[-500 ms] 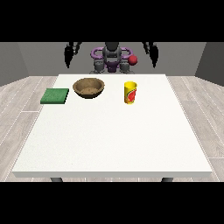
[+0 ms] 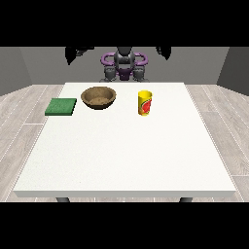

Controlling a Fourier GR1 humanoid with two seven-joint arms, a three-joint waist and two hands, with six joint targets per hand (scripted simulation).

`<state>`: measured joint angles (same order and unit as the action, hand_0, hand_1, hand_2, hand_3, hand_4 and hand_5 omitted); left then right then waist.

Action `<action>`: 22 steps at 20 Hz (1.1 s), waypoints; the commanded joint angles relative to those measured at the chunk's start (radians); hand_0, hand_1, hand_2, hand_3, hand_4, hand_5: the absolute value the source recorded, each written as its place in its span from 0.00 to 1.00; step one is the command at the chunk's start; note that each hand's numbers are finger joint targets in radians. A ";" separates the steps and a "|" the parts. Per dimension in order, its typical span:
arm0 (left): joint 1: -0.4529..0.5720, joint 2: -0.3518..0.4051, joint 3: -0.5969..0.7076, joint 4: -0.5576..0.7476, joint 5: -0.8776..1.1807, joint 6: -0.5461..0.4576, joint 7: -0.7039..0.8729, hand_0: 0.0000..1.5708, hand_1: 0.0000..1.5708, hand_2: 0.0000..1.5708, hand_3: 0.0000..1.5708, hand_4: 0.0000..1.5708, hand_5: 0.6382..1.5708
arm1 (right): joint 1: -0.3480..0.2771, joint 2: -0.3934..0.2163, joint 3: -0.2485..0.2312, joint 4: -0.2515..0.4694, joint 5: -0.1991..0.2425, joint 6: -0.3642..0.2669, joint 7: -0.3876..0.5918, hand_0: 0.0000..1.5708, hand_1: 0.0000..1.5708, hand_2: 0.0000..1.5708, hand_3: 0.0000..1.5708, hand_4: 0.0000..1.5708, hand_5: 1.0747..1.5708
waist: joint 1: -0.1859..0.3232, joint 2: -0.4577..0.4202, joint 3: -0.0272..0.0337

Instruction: Pick the cup and pour the ball into the bowl, then pick the bowl and place it on the pad

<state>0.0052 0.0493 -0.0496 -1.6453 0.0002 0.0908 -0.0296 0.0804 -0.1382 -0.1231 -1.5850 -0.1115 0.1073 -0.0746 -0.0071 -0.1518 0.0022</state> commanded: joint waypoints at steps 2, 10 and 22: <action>-0.006 -0.047 -0.150 0.003 0.014 0.167 -0.128 0.00 0.00 0.00 0.00 0.00 0.90 | 0.014 -0.017 -0.061 0.141 -0.078 0.129 -0.224 0.00 0.00 0.00 0.00 0.02 0.99 | -0.007 0.111 -0.0014; -0.118 -0.033 -0.044 0.210 0.022 0.099 -0.359 0.00 0.00 0.00 0.00 0.00 0.88 | -0.137 0.000 -0.072 0.267 -0.040 0.114 -0.357 0.00 0.00 0.00 0.00 0.00 0.98 | 0.000 0.255 -0.0021; -0.430 0.067 0.158 0.448 0.078 0.087 -0.422 0.00 0.00 0.00 0.00 0.00 0.87 | -0.265 -0.080 -0.132 0.494 -0.046 0.225 -0.599 0.00 0.00 0.00 0.00 0.00 0.95 | -0.058 0.441 -0.0018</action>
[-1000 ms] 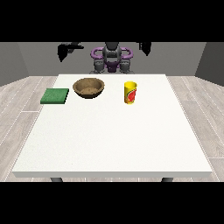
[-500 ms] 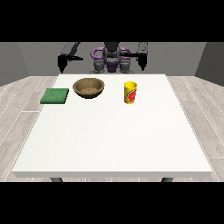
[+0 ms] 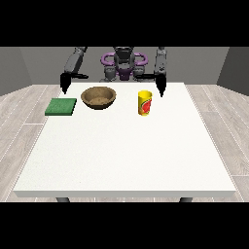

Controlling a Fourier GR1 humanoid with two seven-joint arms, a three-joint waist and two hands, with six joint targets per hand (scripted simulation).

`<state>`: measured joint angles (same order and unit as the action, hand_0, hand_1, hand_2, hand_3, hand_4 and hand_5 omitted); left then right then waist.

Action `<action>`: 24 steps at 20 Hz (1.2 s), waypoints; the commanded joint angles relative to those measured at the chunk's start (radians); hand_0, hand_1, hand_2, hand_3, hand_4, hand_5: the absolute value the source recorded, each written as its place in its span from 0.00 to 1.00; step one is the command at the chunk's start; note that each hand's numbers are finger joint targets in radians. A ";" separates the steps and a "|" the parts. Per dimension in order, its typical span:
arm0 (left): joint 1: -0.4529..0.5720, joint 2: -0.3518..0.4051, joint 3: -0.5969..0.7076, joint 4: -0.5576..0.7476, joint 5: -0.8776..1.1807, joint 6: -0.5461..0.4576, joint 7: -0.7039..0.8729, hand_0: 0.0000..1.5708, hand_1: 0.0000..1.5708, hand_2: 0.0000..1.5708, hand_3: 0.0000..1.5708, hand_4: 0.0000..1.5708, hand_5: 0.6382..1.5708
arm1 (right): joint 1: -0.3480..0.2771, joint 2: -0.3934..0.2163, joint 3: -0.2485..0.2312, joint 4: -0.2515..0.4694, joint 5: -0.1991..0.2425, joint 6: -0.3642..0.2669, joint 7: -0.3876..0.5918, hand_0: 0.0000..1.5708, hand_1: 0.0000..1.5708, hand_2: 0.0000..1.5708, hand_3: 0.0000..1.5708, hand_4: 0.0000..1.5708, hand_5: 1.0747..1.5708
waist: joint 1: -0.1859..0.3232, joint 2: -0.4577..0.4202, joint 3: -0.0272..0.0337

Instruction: Pick the cup and pour the ball into the bowl, then pick the bowl and place it on the pad

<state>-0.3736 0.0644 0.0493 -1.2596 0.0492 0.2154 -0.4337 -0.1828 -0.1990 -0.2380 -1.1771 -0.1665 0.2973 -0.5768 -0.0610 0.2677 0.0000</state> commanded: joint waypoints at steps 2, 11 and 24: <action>-0.104 0.037 0.102 0.188 0.034 -0.021 -0.144 0.00 0.00 0.00 0.00 0.00 0.85 | -0.054 0.005 0.019 0.027 0.015 0.002 -0.025 0.00 0.00 0.00 0.00 0.00 0.95 | -0.032 0.063 -0.0004; -0.217 0.094 0.172 0.364 0.056 -0.047 -0.242 0.00 0.00 0.00 0.00 0.00 0.81 | -0.130 -0.054 -0.016 0.152 0.018 0.060 -0.170 0.00 0.00 0.00 0.00 0.00 0.95 | -0.062 0.177 -0.0001; -0.294 0.040 0.199 0.489 -0.015 0.187 -0.412 0.86 0.86 1.00 1.00 0.71 0.99 | -0.245 -0.167 -0.060 0.187 -0.041 0.125 -0.135 0.00 0.00 0.00 0.00 0.00 0.94 | -0.142 0.270 0.0000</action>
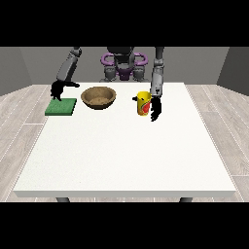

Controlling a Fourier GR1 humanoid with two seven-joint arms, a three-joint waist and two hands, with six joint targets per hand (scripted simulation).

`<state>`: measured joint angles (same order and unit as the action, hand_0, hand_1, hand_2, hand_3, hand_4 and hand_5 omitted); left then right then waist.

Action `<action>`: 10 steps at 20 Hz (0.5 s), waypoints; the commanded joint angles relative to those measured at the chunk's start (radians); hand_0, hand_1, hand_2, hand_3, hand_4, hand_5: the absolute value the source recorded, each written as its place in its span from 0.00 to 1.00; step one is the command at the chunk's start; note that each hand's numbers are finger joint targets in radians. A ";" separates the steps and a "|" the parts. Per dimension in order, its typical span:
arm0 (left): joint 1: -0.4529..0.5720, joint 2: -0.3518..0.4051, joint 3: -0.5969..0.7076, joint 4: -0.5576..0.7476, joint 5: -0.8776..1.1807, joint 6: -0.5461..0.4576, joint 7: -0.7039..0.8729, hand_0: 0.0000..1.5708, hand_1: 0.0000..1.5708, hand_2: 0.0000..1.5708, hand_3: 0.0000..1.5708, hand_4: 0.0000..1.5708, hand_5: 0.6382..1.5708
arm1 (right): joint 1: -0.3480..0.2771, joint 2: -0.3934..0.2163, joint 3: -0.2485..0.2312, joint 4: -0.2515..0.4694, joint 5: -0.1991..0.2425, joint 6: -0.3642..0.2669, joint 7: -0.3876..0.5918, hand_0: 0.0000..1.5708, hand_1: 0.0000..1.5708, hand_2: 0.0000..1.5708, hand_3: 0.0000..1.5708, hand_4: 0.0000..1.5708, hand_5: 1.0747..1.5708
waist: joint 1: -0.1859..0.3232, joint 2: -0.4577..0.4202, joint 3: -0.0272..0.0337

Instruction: Pick the cup and pour the ball into the bowl, then pick the bowl and place it on the pad

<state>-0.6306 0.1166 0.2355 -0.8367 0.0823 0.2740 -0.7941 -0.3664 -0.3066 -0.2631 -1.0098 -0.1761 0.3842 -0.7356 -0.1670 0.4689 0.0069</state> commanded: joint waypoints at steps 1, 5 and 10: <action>-0.020 -0.015 0.032 0.061 -0.039 0.141 -0.084 0.88 0.88 1.00 1.00 0.73 0.97 | -0.030 -0.052 -0.028 0.004 -0.027 0.043 -0.002 0.00 0.00 0.00 0.00 0.00 0.94 | -0.057 0.084 -0.0072; 0.002 0.007 0.048 0.023 -0.039 0.174 -0.046 0.87 0.87 1.00 1.00 0.76 0.95 | -0.021 -0.067 -0.011 -0.013 -0.027 0.072 -0.017 0.00 0.00 0.18 0.00 0.08 0.95 | -0.088 0.113 -0.0072; 0.056 0.008 -0.072 -0.041 -0.203 0.324 0.118 0.88 0.88 1.00 1.00 0.78 0.96 | -0.039 -0.034 0.019 0.059 -0.014 0.031 0.060 0.00 0.00 0.18 0.00 0.14 0.97 | -0.087 -0.058 -0.0050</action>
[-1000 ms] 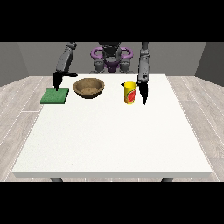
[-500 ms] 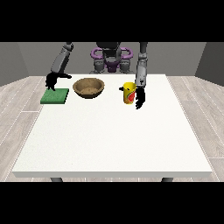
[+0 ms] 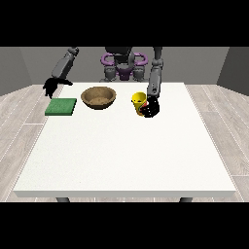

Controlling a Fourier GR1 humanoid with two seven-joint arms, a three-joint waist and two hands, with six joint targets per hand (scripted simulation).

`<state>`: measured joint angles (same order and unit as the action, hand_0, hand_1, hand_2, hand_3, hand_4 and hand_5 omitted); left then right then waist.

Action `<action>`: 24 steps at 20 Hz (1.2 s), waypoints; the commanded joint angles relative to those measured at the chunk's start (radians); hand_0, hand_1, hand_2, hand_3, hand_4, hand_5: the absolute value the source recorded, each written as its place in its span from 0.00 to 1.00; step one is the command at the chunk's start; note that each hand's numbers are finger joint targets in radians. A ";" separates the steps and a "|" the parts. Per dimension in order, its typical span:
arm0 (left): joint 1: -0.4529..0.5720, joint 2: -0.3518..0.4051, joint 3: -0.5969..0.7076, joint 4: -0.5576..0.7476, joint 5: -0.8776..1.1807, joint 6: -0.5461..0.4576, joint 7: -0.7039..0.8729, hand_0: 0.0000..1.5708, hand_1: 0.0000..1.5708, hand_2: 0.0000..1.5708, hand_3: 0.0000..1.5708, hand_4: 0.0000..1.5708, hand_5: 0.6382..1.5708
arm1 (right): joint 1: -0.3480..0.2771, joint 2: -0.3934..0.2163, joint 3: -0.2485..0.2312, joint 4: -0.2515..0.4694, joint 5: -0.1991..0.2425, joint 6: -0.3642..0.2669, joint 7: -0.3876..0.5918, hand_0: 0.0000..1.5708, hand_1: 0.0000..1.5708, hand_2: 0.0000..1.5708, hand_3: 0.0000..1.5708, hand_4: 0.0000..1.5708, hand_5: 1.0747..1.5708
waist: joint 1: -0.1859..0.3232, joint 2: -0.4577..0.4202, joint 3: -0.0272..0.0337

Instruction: Pick the cup and pour the ball into the bowl, then pick the bowl and place it on the pad

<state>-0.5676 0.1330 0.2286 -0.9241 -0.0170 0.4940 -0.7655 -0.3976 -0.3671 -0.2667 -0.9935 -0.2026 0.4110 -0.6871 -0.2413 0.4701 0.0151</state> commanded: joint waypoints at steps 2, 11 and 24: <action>-0.038 0.021 -0.107 0.049 -0.205 0.209 0.174 0.89 0.89 1.00 1.00 0.80 0.96 | -0.044 0.031 0.043 0.062 0.015 0.020 0.040 0.00 0.00 0.14 0.08 0.15 0.96 | -0.043 -0.102 -0.0116; -0.063 0.061 -0.375 0.189 -0.641 0.329 0.534 0.91 0.91 1.00 1.00 0.76 0.99 | -0.094 0.069 0.032 0.211 0.023 -0.039 0.106 0.00 0.00 0.12 0.15 0.21 0.95 | 0.017 -0.291 -0.0098; -0.229 -0.111 -0.694 0.226 -1.126 0.002 1.004 0.81 0.81 1.00 0.98 0.56 0.96 | 0.023 0.028 -0.028 0.424 0.041 -0.089 0.044 0.00 0.00 0.19 0.14 0.25 0.94 | 0.236 -0.541 -0.0132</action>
<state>-0.7687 0.1022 -0.3859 -0.6919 -1.0406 0.6034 0.1245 -0.4048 -0.3437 -0.2849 -0.6127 -0.1656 0.3452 -0.6349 -0.0557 0.0012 0.0034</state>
